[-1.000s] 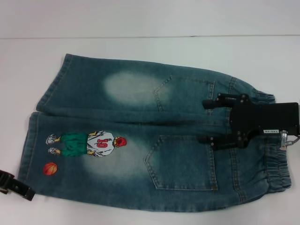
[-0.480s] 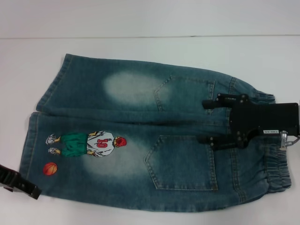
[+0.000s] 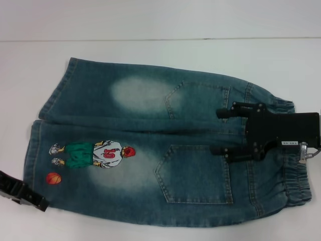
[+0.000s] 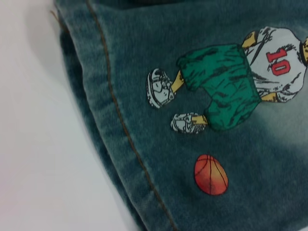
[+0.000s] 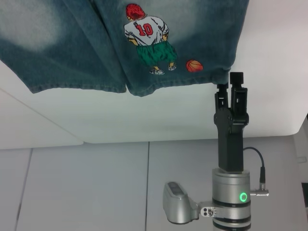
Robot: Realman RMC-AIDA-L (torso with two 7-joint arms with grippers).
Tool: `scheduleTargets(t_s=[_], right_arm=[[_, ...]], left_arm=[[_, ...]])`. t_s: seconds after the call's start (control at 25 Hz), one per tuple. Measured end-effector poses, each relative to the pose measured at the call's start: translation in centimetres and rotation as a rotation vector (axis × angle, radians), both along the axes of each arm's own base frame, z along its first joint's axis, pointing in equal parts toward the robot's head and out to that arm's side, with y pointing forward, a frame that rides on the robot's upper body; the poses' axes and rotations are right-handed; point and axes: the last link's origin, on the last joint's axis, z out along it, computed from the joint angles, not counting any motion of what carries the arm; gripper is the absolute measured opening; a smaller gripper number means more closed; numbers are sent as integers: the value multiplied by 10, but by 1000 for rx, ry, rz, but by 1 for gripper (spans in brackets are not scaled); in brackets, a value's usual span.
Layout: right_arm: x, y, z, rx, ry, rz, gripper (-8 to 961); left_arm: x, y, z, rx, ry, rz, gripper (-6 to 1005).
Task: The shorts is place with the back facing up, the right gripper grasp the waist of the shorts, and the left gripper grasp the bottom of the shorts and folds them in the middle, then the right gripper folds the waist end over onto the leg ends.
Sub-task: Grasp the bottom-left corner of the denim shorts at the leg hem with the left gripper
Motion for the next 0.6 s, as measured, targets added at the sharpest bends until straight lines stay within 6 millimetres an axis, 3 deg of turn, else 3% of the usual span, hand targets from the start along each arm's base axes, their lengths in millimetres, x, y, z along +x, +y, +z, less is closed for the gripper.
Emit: scheduleTargets(t_s=[0.08,0.28,0.6], right_arm=[[0,0,0,1,1,-1,913],[1,0,0,1,2,-3,913],[2,-1,1,6,12,-16,913]], left_arm=[[1,1,0,3,-1,-2,812],[2,5,-4,2,-4,6,607],[2,11,-8,8,38,4,453]])
